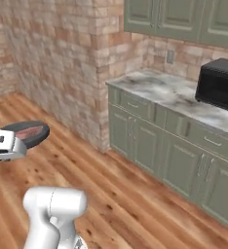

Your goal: Pick up the pan with the steak in it and place it on the dining table. Then place the steak on the plate.

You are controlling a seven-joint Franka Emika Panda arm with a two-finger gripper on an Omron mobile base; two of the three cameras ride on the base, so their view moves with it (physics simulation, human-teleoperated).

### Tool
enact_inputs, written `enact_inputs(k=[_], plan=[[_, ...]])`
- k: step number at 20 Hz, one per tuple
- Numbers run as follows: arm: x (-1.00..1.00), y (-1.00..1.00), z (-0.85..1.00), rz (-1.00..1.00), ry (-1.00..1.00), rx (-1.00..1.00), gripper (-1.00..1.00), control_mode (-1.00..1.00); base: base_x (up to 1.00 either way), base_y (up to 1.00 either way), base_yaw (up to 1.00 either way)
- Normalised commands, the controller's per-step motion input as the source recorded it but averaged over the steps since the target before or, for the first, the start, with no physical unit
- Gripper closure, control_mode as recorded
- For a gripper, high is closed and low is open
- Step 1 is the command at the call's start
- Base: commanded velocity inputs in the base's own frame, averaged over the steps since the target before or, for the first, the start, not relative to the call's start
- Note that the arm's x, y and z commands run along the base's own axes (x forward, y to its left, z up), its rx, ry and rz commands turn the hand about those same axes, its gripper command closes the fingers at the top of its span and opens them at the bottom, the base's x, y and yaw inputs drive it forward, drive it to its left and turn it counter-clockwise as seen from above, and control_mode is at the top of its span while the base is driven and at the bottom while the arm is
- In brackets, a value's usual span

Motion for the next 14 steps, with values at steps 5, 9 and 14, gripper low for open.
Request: enact_inputs(k=[5, 9, 14], plan=[[0.0, 0.0, 0.0, 0.0, 0.0, 0.0, 1.0, 1.0, -0.06, 0.0, 0.5], [0.0, 0.0, 0.0, 0.0, 0.0, 0.0, 1.0, 1.0, -0.06, 0.0, 0.5], [0.0, 0.0, 0.0, 0.0, 0.0, 0.0, 1.0, 1.0, -0.08, 0.0, 0.5]])
